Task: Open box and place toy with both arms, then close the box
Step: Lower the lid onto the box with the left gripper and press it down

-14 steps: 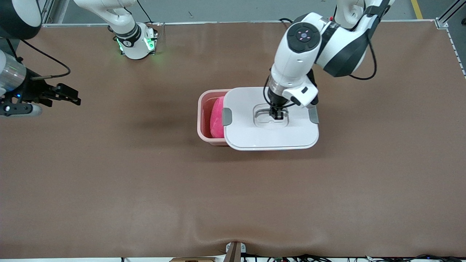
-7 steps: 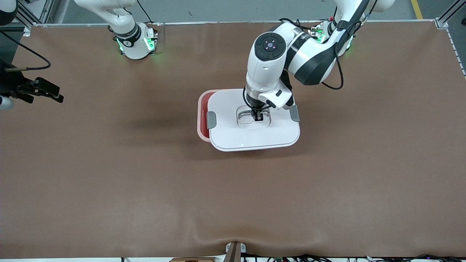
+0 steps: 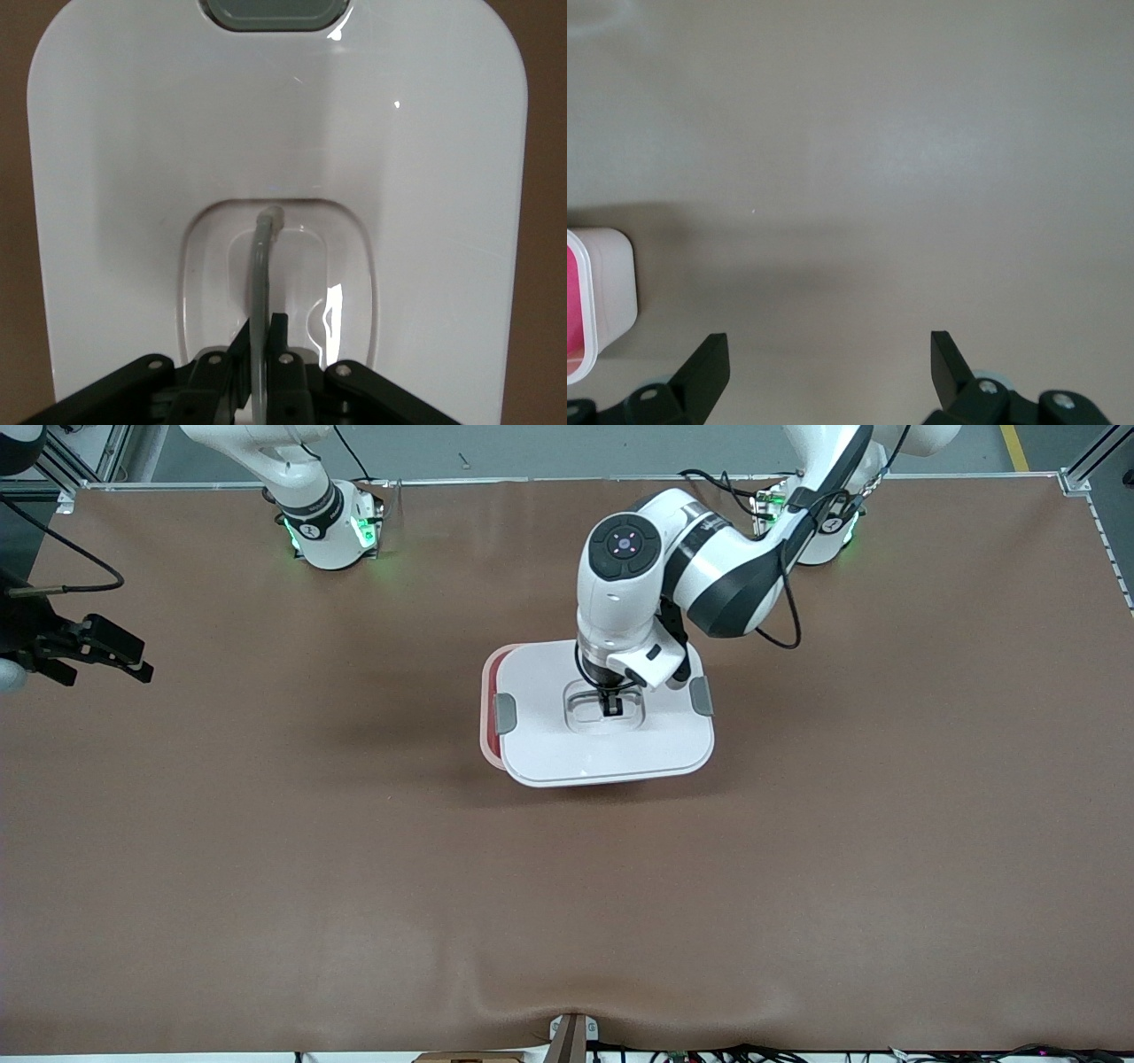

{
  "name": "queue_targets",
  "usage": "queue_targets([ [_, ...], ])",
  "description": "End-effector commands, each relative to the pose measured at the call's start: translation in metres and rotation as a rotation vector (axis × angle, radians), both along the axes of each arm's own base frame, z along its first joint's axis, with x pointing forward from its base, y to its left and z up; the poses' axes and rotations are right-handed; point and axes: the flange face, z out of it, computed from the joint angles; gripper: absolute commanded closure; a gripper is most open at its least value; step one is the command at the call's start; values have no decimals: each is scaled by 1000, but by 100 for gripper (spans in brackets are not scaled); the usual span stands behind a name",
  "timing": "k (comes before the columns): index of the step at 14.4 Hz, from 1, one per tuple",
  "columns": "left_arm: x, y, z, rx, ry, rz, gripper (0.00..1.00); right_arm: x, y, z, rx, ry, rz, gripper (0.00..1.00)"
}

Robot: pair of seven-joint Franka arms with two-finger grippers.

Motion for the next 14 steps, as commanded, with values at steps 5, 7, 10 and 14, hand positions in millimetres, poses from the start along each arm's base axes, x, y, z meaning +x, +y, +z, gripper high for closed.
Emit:
queue_targets([
  [5, -5, -22, -6, -11, -31, -19, 100, -6, -3, 7, -9, 37, 3, 0],
  [7, -12, -33, -13, -18, -35, -34, 100, -7, -1, 7, -20, 45, 7, 0],
  [10, -12, -33, -17, -6, -53, -34, 100, -2, 0, 7, -19, 15, 8, 0],
  [14, -17, -35, -22, 4, -45, -35, 100, -2, -7, 5, -31, 16, 0, 0],
])
